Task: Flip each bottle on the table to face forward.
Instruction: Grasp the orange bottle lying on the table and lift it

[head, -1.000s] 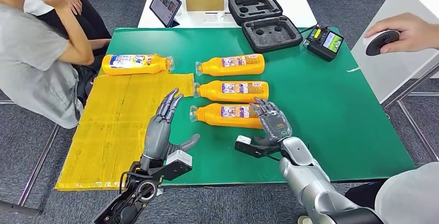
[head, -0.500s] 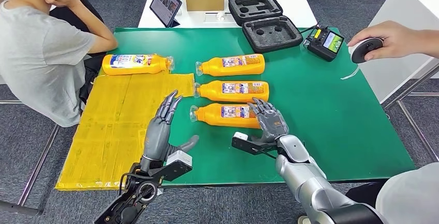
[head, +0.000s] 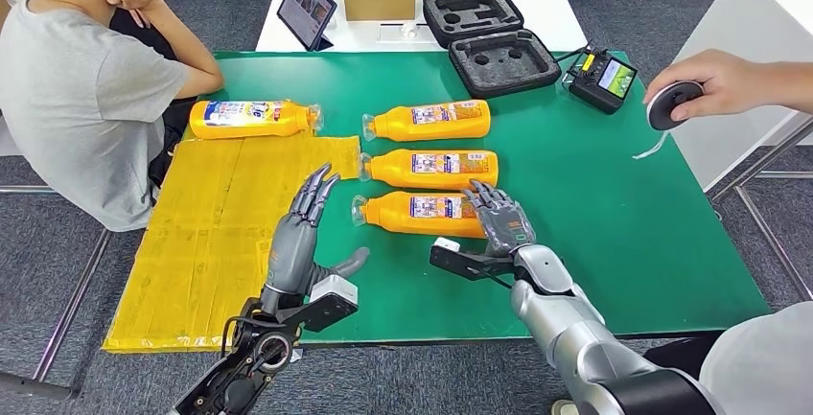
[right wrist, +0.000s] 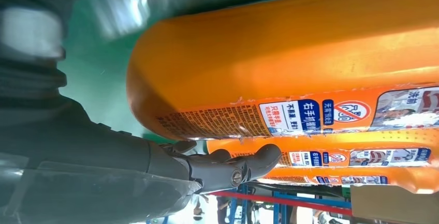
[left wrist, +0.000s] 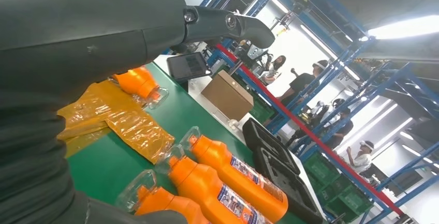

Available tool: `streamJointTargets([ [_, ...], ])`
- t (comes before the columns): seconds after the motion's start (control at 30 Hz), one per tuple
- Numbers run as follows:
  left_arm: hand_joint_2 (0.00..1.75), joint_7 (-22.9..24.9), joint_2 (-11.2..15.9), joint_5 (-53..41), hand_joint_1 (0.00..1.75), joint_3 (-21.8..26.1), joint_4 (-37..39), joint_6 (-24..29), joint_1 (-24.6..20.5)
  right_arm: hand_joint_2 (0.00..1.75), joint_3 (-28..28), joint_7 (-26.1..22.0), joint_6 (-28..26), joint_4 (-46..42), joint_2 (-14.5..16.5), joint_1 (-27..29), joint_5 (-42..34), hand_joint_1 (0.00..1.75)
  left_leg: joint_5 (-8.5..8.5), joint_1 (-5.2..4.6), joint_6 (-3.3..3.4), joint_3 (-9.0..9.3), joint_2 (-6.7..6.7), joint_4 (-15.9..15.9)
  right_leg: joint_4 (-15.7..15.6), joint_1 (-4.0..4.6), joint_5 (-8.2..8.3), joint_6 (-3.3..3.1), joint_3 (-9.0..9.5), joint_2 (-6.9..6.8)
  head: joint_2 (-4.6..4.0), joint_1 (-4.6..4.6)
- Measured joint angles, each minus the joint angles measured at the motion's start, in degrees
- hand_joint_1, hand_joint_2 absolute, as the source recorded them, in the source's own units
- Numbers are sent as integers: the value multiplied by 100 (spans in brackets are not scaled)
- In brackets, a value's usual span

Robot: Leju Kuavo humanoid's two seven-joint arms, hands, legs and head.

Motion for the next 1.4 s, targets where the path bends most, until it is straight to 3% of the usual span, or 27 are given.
streamJointTargets([
  [0.17, 175, 8, -1, 7, 0, -4, 25, -32, -18, 175, -1, 1, 20, 32, 0, -23, -19, 0, 0, 0, 0, 0, 0, 0, 0, 0, 0, 0, 0, 0, 0, -1],
  [0.3, 175, 40, -5, 26, 0, -9, 61, -106, -52, 175, -3, -24, 448, 51, -14, -51, -230, 174, 0, 0, 0, 2, 2, 0, 0, 0, 0, 0, 0, 1, 0, 0],
  [0.4, 175, 53, -7, 55, 0, -19, 99, -139, -102, 175, -15, -101, 824, 60, -58, -82, -450, 175, 0, 0, 0, 4, 1, 1, 0, 0, 0, 0, 0, 0, 0, 0],
  [0.57, 175, 55, -9, 72, 0, -27, 159, -139, -170, 175, -55, -123, 1002, 67, -141, -149, -534, 175, 0, 0, 0, 8, 1, 1, 0, 0, 0, 0, 4, 0, 0, -1],
  [1.27, 175, -63, -9, 197, 0, -62, 321, -139, -296, 175, -69, -96, 1092, 88, -210, -183, -535, 175, 0, 0, 0, 23, 0, 2, -1, -1, 0, 0, 17, 0, 0, 0],
  [1.4, 175, -282, -9, 388, 0, -77, 382, -5, -306, 175, -180, -440, 1182, 99, -212, -155, -968, 175, 0, 0, 0, 22, 0, 2, -1, -1, 0, 0, 18, 0, 0, 0],
])
